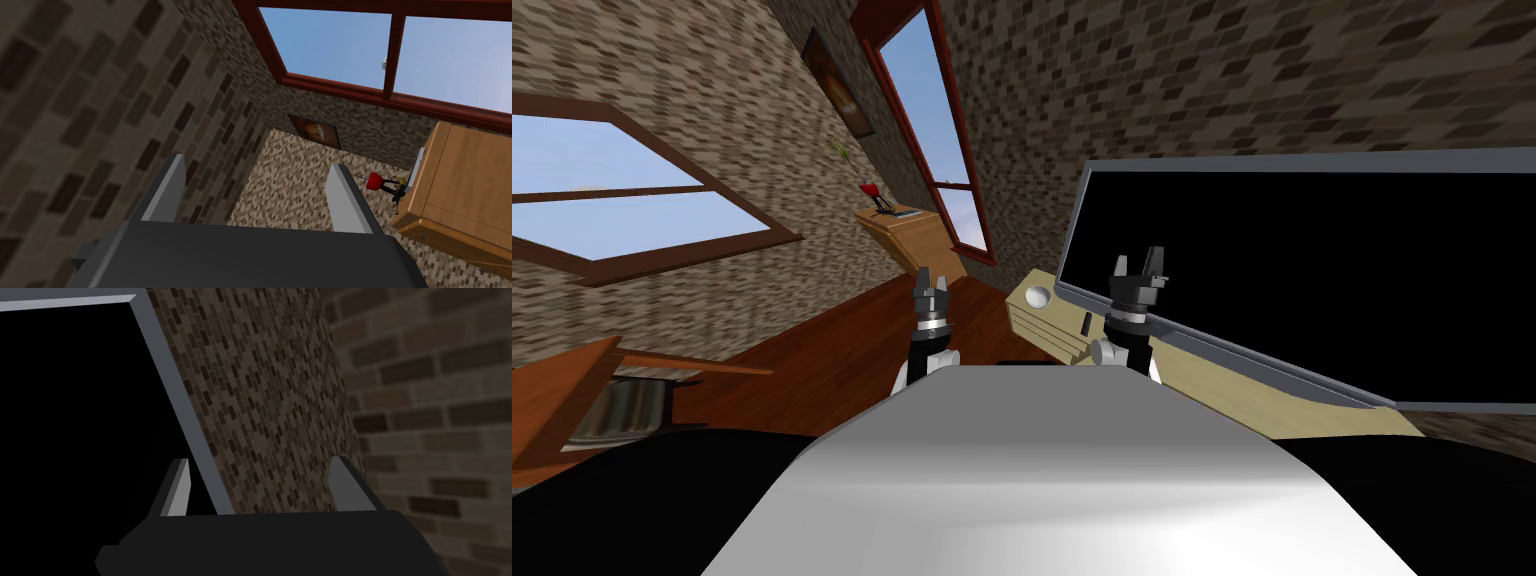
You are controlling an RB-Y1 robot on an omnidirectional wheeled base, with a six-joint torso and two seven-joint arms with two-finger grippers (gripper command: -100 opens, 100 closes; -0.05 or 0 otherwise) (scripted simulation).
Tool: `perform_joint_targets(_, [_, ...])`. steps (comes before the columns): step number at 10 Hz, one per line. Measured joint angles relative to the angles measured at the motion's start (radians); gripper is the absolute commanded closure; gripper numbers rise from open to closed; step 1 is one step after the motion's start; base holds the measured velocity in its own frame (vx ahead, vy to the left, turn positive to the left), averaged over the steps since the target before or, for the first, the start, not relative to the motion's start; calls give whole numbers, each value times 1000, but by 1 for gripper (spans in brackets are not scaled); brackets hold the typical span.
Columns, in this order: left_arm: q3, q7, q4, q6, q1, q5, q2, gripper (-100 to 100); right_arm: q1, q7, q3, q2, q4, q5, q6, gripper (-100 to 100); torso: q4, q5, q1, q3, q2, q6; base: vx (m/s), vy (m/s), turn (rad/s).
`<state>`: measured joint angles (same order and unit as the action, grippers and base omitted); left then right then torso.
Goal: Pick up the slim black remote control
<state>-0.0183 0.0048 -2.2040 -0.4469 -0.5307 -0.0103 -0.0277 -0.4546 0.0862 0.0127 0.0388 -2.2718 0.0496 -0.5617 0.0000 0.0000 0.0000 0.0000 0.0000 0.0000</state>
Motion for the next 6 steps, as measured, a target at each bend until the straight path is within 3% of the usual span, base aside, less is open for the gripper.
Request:
perform_joint_targets(3, [0,0,0,0,0,0,0,0,-4,-14,-2,-78,14,30,-6,-100,0,0,-2,0,0,0,1,-19,105])
perform_joint_targets(6, [0,0,0,0,0,0,0,0,-18,-48,2,-162,48,95,-28,-100,0,-1,-3,0,-1,0,8,-33,173])
